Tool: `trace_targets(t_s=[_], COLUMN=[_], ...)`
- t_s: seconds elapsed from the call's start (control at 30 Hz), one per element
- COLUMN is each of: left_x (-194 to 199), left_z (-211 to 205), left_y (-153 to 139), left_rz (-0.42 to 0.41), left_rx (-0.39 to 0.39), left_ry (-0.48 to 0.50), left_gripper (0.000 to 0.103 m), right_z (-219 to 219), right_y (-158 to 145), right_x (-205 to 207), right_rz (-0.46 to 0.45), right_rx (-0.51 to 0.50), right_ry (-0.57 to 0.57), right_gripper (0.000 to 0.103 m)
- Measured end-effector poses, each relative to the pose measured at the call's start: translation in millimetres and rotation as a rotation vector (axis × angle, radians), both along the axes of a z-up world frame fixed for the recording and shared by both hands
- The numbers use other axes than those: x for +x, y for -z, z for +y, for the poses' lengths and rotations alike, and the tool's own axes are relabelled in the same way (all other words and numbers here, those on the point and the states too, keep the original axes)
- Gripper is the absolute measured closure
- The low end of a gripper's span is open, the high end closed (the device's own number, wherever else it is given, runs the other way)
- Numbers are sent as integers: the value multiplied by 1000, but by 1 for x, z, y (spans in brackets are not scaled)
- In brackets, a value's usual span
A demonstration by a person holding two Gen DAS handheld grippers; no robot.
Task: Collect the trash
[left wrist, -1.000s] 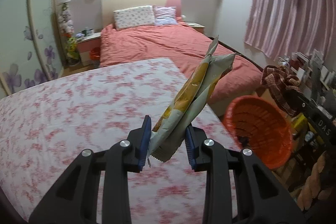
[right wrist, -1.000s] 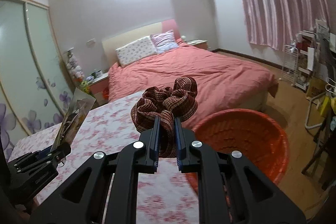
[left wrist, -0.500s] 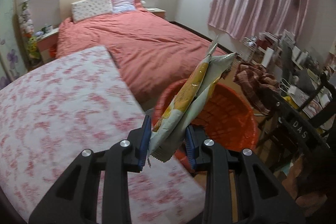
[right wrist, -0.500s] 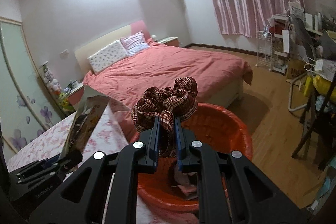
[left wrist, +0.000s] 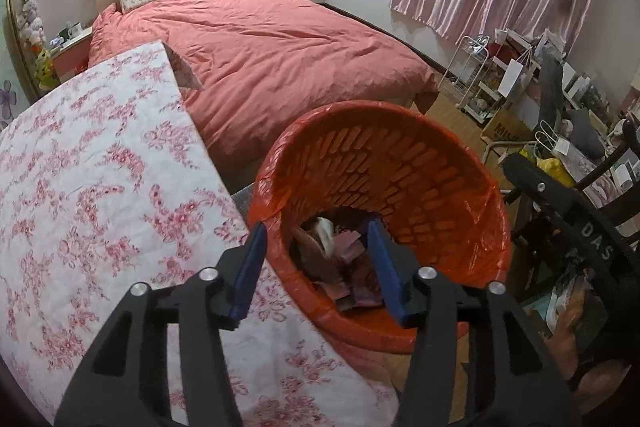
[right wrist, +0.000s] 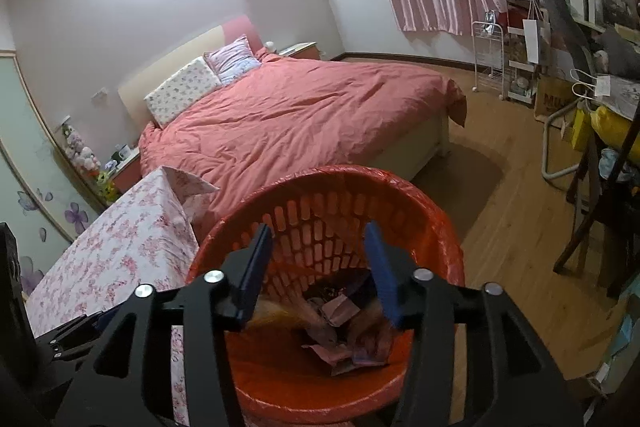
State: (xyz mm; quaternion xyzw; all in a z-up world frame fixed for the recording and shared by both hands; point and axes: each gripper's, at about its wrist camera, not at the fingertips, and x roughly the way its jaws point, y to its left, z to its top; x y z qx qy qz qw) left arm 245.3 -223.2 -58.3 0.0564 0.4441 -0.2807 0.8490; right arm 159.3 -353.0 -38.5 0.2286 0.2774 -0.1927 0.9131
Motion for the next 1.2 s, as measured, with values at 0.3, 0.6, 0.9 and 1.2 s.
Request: trace_targets(t_s=[0.3,0.6,0.9,1.2], left_x=[-28,-85,-153,-207], left_z=[60,138,200,229], left_y=[-22,-43,-46,-49], left_rz=[-67,-231,-343,-445], left_rx=[-48,19,38,5], left_ry=[-65,-199,-372,-463], left_gripper=[12,4,4,4], right_z=[34,71,130,168], right_y=[-27,-49,-47,-41], right_x=[-29,-73,-120,-142], right_rz=[7,-46,-122,-141], right_rx=[-211,-270,-407,-498], right_ry=[30,17,82,8], right_gripper=[3,2,2,2])
